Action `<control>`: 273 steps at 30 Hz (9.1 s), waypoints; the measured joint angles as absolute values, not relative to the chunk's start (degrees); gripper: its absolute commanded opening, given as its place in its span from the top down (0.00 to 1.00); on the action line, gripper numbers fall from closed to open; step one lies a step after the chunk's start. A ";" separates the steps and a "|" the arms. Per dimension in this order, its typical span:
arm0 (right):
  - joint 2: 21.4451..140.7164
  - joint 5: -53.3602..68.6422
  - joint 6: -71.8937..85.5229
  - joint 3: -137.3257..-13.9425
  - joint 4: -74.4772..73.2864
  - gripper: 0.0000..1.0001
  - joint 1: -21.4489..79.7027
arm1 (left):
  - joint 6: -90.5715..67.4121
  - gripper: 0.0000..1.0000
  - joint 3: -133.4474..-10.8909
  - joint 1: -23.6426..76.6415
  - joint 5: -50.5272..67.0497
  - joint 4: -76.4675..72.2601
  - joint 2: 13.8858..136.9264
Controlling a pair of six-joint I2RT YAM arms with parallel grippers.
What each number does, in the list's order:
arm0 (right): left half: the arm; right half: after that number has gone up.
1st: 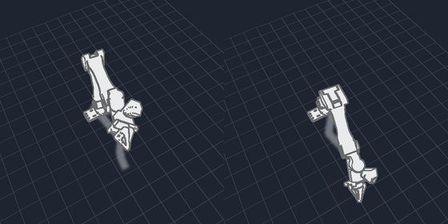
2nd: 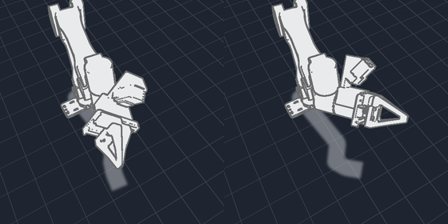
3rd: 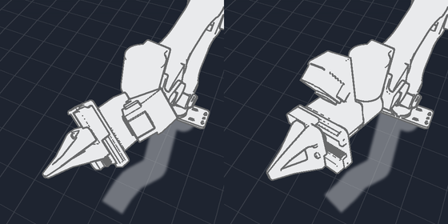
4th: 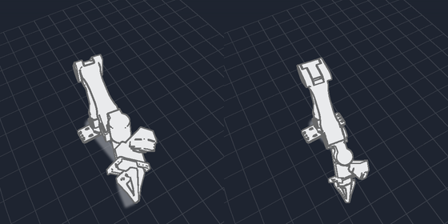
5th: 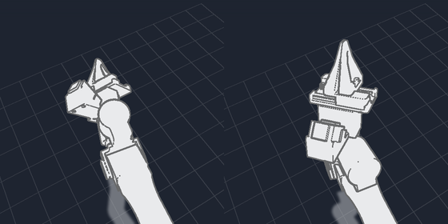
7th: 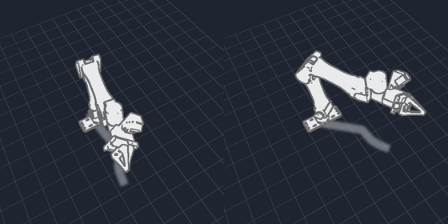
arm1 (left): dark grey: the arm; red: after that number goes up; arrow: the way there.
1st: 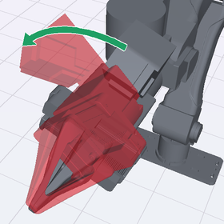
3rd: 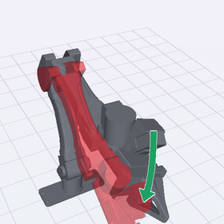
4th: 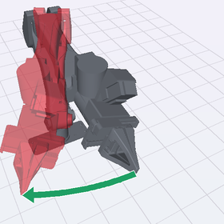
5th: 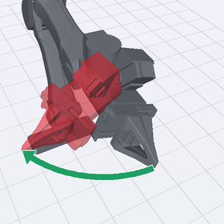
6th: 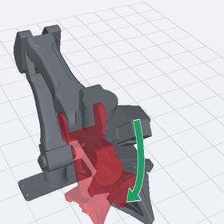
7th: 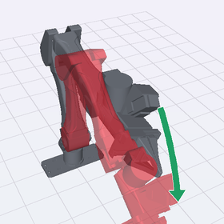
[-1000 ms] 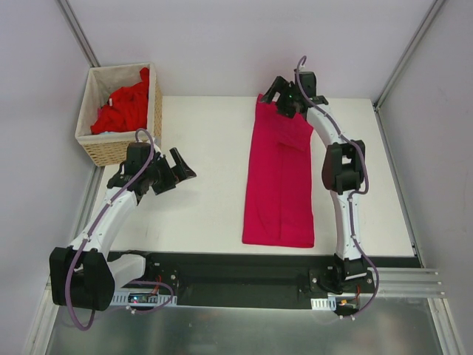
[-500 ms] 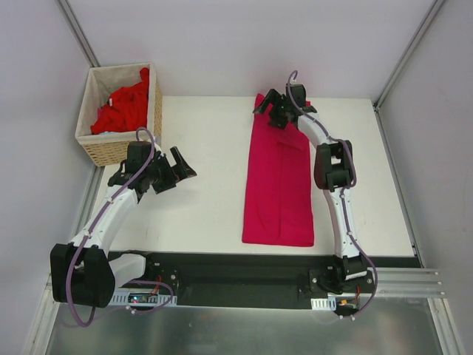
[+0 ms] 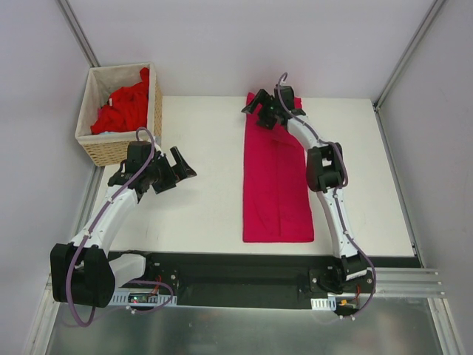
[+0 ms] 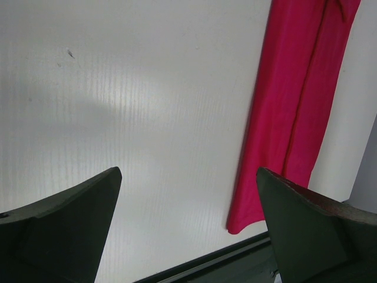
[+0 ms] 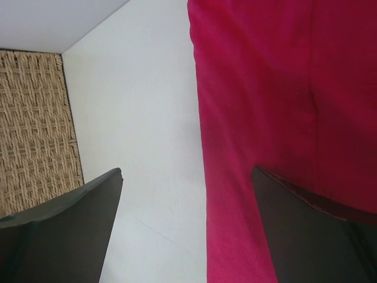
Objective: Fold and stack the t-shirts
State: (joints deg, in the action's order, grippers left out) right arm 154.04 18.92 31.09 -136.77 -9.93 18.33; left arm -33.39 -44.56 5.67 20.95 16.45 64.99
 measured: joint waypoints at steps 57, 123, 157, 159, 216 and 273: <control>85.78 4.95 9.30 -67.48 -26.30 0.04 19.68 | -59.75 0.01 -28.56 46.17 25.30 -37.85 83.50; 109.60 29.98 23.81 -63.29 7.64 0.10 18.87 | -62.30 0.01 -24.25 48.07 17.93 -35.22 84.79; 111.77 32.36 27.44 -63.33 11.66 0.21 18.65 | -62.30 0.01 -24.25 48.07 17.96 -35.24 84.86; 111.20 32.34 27.42 -63.44 11.20 0.21 19.03 | -62.33 0.01 -24.25 48.07 17.96 -35.24 84.86; 114.08 31.09 24.25 -68.05 8.08 0.16 19.97 | -62.35 0.01 -24.29 48.07 17.96 -35.35 85.03; 112.53 30.52 23.27 -65.65 7.35 0.55 18.50 | -62.37 0.01 -24.29 48.07 18.00 -35.73 85.27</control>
State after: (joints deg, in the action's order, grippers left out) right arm 112.53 30.52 23.27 -65.65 7.35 18.50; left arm -62.37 -24.29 48.07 18.00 -35.73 85.27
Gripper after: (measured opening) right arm 0.454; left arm 0.991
